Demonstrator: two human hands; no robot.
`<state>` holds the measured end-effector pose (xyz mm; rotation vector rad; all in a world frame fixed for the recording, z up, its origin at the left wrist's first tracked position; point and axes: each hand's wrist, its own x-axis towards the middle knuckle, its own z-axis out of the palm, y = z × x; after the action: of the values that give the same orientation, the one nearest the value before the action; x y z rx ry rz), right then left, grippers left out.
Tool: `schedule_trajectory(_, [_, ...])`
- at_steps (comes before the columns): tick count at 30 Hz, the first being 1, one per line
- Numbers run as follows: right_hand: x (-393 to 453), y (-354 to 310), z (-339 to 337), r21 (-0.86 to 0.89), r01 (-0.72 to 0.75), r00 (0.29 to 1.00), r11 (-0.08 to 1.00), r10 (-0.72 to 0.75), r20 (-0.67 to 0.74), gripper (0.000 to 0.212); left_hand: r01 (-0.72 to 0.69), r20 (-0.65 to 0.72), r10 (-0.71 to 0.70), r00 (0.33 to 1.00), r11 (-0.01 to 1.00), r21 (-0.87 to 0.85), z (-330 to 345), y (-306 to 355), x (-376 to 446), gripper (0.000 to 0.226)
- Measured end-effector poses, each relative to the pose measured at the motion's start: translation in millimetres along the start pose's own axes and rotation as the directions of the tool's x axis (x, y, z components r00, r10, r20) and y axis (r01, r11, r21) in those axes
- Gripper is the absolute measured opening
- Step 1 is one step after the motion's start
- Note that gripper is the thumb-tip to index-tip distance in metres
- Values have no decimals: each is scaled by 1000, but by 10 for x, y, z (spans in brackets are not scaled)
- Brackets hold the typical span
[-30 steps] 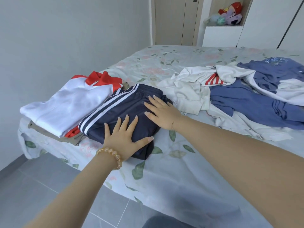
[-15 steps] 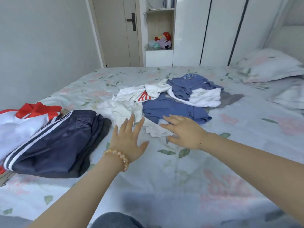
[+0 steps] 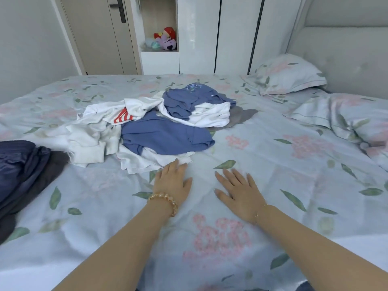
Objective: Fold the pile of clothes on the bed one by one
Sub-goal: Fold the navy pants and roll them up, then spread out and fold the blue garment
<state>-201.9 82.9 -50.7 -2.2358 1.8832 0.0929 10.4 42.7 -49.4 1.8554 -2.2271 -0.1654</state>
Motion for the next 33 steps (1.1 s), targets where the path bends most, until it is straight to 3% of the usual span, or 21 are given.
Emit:
schedule_trajectory(3, [185, 54, 55, 35, 5, 996, 999, -2, -86, 62, 67, -83, -64, 995, 997, 37, 47, -14, 205, 55])
schedule_trajectory(8, [398, 88, 98, 75, -8, 987, 997, 20, -160, 64, 206, -225, -178, 958, 973, 107, 153, 157, 678, 48])
schedule_trajectory(11, [442, 87, 136, 96, -12, 977, 995, 32, -210, 82, 182, -311, -114, 944, 963, 200, 201, 232, 937, 37])
schedule_trajectory(15, [458, 96, 159, 99, -5, 970, 995, 29, -241, 86, 158, -310, -85, 947, 963, 219, 266, 275, 1174, 32])
schedule_trajectory(18, [453, 100, 154, 91, -3, 970, 996, 25, -243, 86, 77, -234, -54, 971, 993, 91, 309, 309, 1318, 30])
schedule_trajectory(20, [442, 104, 157, 102, 1, 969, 995, 24, -247, 85, 81, -236, -125, 964, 979, -187, 301, 308, 1402, 23])
schedule_trajectory(22, [437, 121, 147, 119, 7, 973, 993, 21, -232, 85, 116, -187, -257, 948, 828, -549, 210, 318, 1451, 30])
schedule_trajectory(23, [432, 129, 135, 128, 13, 975, 992, 16, -223, 85, 86, -191, -268, 944, 761, -644, 146, 332, 1460, 37])
schedule_trajectory(27, [399, 165, 26, 288, 48, 976, 956, 16, -216, 59, -139, -238, -35, 971, 727, -673, -245, 538, 1318, 41])
schedule_trajectory(29, [369, 198, -39, 593, 58, 973, 803, 88, -214, 47, -182, -182, 75, 980, 701, -690, -398, 667, 1186, 42])
schedule_trajectory(31, [316, 244, -140, 916, 49, 972, 399, 190, -135, 47, -166, -76, 160, 984, 685, -709, -472, 782, 956, 44])
schedule_trajectory(32, [282, 289, -189, 980, 36, 970, 194, 231, -81, 50, -152, -15, 203, 979, 681, -716, -470, 810, 808, 44])
schedule_trajectory(33, [242, 346, -242, 998, 18, 965, 63, 260, -34, 53, -142, 40, 246, 969, 677, -722, -445, 819, 639, 44])
